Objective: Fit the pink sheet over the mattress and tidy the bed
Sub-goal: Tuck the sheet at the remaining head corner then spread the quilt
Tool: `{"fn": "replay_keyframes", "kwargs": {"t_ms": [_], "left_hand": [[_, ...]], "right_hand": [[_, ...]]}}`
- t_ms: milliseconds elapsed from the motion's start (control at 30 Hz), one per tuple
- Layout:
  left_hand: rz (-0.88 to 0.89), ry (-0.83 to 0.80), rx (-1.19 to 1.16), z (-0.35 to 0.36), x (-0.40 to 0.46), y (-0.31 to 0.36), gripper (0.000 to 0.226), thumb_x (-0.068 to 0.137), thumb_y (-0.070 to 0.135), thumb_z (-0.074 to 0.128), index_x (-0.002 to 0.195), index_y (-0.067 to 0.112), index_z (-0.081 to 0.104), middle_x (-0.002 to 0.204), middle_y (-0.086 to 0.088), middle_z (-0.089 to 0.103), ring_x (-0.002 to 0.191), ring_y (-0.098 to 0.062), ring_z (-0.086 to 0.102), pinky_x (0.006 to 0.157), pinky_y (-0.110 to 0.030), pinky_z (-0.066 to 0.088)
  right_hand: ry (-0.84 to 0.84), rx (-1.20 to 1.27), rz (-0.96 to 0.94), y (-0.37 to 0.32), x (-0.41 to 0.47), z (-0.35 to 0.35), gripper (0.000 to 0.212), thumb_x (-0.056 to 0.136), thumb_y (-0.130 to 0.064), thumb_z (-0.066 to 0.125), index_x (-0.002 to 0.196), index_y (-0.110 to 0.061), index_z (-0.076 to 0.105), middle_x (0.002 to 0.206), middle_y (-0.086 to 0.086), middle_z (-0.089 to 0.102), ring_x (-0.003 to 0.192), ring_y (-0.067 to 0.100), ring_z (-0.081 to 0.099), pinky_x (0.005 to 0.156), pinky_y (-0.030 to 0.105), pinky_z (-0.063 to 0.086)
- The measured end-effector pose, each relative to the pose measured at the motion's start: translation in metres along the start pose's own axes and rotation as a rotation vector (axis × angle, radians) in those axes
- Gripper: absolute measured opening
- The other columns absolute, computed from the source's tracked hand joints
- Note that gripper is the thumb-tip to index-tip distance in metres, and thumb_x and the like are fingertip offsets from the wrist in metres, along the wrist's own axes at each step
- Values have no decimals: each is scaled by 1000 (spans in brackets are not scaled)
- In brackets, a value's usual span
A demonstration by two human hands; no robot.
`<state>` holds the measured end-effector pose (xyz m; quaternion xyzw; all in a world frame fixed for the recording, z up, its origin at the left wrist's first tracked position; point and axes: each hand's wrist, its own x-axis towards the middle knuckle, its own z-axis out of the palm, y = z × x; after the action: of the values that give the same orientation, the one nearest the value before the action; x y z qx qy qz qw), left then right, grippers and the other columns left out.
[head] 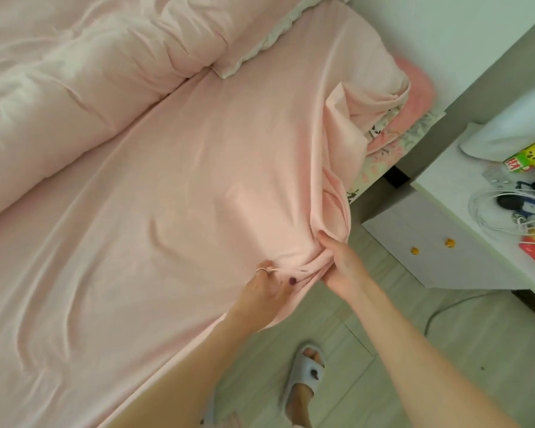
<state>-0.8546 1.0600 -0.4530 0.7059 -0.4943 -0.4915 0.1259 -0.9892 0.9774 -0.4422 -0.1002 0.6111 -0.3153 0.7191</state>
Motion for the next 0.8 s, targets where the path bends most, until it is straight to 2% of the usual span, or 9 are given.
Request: {"fn": "replay_keyframes", "kwargs": {"t_ms": [67, 200, 267, 333, 433, 533, 600, 700, 800], "left_hand": [[-12, -18, 45, 10, 9, 8, 38, 97, 26, 45, 125, 2, 39, 129, -8, 55, 114, -32, 57, 90, -34, 42], [14, 4, 86, 30, 26, 34, 27, 99, 16, 35, 123, 9, 45, 113, -14, 66, 102, -36, 60, 82, -39, 46], [2, -6, 172, 41, 33, 43, 28, 100, 16, 33, 124, 8, 45, 111, -17, 66, 101, -38, 60, 81, -40, 44], [-18, -40, 298, 49, 36, 47, 30, 100, 16, 33, 126, 5, 43, 113, -20, 65, 103, -39, 58, 82, -41, 43], [-69, -117, 375, 58, 39, 45, 30, 99, 19, 35, 126, 8, 43, 120, -14, 62, 110, -35, 56, 89, -39, 44], [-157, -374, 420, 65, 37, 48, 36, 97, 25, 37, 132, 15, 44, 132, -10, 50, 126, -31, 45, 103, -38, 37], [-165, -514, 404, 65, 36, 61, 39, 99, 25, 35, 136, 17, 44, 140, -5, 44, 132, -26, 40, 109, -35, 33], [-150, -408, 327, 50, 47, 94, 37, 100, 15, 29, 128, 12, 52, 134, -5, 52, 127, -24, 46, 100, -27, 35], [-121, -200, 251, 24, 66, 123, 35, 98, 9, 28, 116, 12, 57, 123, -5, 56, 122, -24, 49, 93, -24, 36]], "right_hand": [[39, -69, -15, -13, 11, -16, 32, 89, -11, 59, 118, 3, 57, 112, 15, 66, 103, 27, 63, 100, 43, 47], [80, -109, -15, -30, 30, -46, 11, 91, -13, 57, 102, -11, 59, 91, 4, 66, 80, 18, 63, 72, 32, 53], [98, -133, -5, -34, 37, -61, 5, 92, -14, 57, 97, -13, 58, 87, 2, 64, 76, 16, 61, 65, 29, 51], [103, -186, 13, -33, 42, -77, 9, 92, -15, 57, 100, -12, 57, 86, 2, 63, 76, 17, 61, 66, 31, 51], [82, -320, 45, -33, 43, -90, 6, 91, -21, 59, 89, -15, 58, 85, 4, 62, 81, 21, 60, 71, 36, 51], [45, -474, 104, -41, 43, -99, 21, 90, -18, 60, 106, -6, 57, 88, 6, 62, 81, 22, 60, 75, 40, 52], [8, -582, 150, -56, 40, -107, 33, 90, -17, 60, 120, -6, 53, 100, 7, 61, 93, 23, 58, 85, 41, 51], [5, -715, 133, -90, 36, -120, 46, 93, -25, 57, 134, -10, 44, 125, 9, 54, 113, 23, 51, 96, 40, 42], [14, -742, 75, -124, 40, -118, 42, 96, -28, 51, 133, -10, 45, 118, 8, 55, 107, 20, 50, 95, 39, 42]]}}
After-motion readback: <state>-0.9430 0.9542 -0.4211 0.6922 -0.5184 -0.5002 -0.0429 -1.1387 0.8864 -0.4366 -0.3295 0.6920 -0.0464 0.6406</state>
